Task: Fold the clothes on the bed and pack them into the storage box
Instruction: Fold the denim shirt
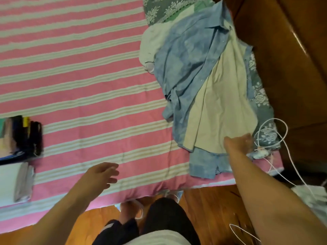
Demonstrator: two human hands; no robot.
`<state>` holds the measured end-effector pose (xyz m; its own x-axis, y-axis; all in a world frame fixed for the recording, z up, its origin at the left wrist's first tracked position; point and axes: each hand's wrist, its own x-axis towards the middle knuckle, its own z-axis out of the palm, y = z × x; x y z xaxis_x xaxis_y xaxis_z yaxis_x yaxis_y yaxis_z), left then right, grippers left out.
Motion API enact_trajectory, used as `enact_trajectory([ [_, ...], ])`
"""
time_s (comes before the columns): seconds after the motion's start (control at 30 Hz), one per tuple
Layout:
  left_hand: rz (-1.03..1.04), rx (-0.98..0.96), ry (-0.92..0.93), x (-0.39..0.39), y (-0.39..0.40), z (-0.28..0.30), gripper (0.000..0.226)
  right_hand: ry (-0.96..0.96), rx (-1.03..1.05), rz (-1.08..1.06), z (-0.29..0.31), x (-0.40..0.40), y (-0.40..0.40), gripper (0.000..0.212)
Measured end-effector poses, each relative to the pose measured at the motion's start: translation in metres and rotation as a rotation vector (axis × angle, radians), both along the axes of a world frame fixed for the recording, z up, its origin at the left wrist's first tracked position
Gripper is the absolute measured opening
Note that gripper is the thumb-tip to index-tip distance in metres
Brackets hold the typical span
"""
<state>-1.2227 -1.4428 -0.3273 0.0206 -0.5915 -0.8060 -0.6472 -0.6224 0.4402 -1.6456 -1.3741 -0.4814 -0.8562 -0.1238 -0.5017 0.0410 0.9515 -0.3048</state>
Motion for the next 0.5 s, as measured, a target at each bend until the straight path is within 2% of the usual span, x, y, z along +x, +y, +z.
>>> enact_trajectory([
  [0.07, 0.051, -0.011, -0.016, -0.001, -0.001, 0.005, 0.019, -0.049, 0.025, -0.098, -0.012, -0.029, -0.006, 0.099],
  [0.1, 0.083, -0.018, -0.022, -0.003, -0.001, 0.008, 0.020, -0.060, 0.072, -0.078, -0.017, -0.042, -0.006, 0.095],
  [0.2, 0.121, -0.008, 0.006, -0.018, 0.001, 0.017, 0.021, -0.067, 0.047, 0.070, -0.003, -0.054, -0.008, 0.051],
  [0.3, 0.101, 0.004, 0.118, -0.048, 0.000, 0.029, 0.022, 0.026, -0.200, 0.303, 0.067, -0.011, -0.020, 0.011],
  [0.33, 0.102, 0.005, 0.178, -0.061, -0.001, 0.032, 0.023, 0.031, -0.303, 0.417, 0.092, 0.011, -0.025, 0.013],
  [0.4, 0.133, 0.035, 0.337, -0.092, -0.008, 0.044, 0.026, 0.008, -0.443, 0.724, 0.141, 0.062, -0.026, 0.032],
  [0.43, 0.141, 0.048, 0.405, -0.107, -0.012, 0.051, 0.027, -0.031, -0.454, 0.919, 0.158, 0.085, -0.024, 0.033],
  [0.5, 0.047, 0.044, 0.460, -0.134, -0.020, 0.062, 0.028, -0.113, -0.435, 1.296, 0.178, 0.125, -0.014, 0.017],
])
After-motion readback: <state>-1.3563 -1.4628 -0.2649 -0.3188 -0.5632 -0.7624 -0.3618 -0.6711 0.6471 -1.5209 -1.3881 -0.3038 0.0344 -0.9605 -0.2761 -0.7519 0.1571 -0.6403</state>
